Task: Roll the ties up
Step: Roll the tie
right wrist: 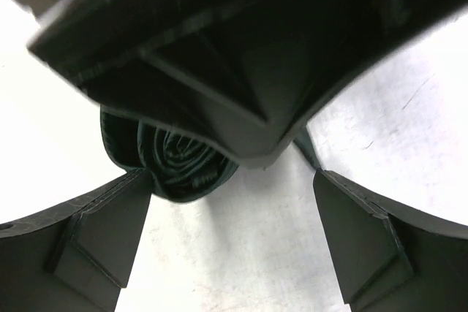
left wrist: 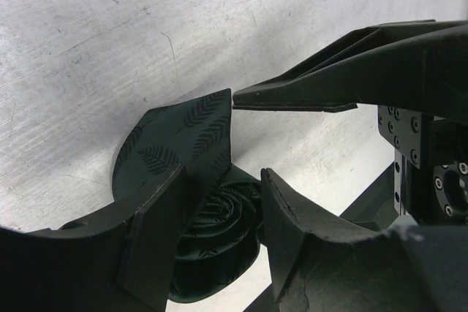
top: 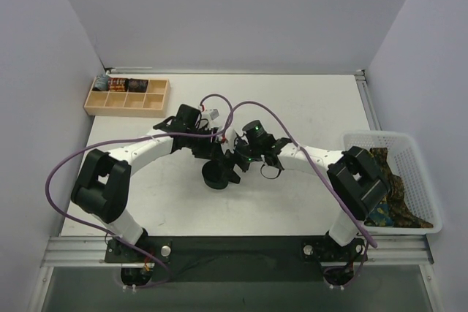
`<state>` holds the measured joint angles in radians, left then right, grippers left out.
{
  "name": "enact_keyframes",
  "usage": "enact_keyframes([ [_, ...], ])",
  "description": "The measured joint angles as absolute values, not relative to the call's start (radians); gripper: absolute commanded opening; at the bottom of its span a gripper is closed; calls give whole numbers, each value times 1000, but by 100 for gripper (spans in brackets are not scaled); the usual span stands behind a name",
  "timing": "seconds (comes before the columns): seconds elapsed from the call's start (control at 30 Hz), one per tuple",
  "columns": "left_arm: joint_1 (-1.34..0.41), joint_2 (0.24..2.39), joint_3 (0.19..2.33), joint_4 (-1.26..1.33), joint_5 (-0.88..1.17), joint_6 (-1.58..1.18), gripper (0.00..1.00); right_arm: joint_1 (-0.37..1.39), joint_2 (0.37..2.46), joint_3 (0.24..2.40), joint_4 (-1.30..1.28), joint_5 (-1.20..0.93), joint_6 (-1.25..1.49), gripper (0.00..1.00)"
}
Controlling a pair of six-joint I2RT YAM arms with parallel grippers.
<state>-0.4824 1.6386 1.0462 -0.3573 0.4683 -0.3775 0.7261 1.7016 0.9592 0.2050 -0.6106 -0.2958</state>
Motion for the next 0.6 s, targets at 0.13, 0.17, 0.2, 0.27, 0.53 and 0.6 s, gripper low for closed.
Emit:
enact_keyframes([
  [0.13,-483,1639,1046,-360,465,-376,55,726,1674,909,214,-595,-265,100],
  [0.17,-483,1639,1046,-360,464,-376,55,726,1659,892,213,-587,-256,100],
  [0.2,-483,1639,1046,-360,463,-376,55,726,1647,881,214,-580,-249,100],
  [0.27,-483,1639,1046,-361,460,-376,54,733,1624,860,228,-562,-230,100],
  [0.53,-483,1641,1050,-363,453,-378,54,865,1566,741,386,-356,-181,100],
  [0.6,-483,1646,1056,-364,451,-379,54,901,1566,709,434,-310,-167,100],
])
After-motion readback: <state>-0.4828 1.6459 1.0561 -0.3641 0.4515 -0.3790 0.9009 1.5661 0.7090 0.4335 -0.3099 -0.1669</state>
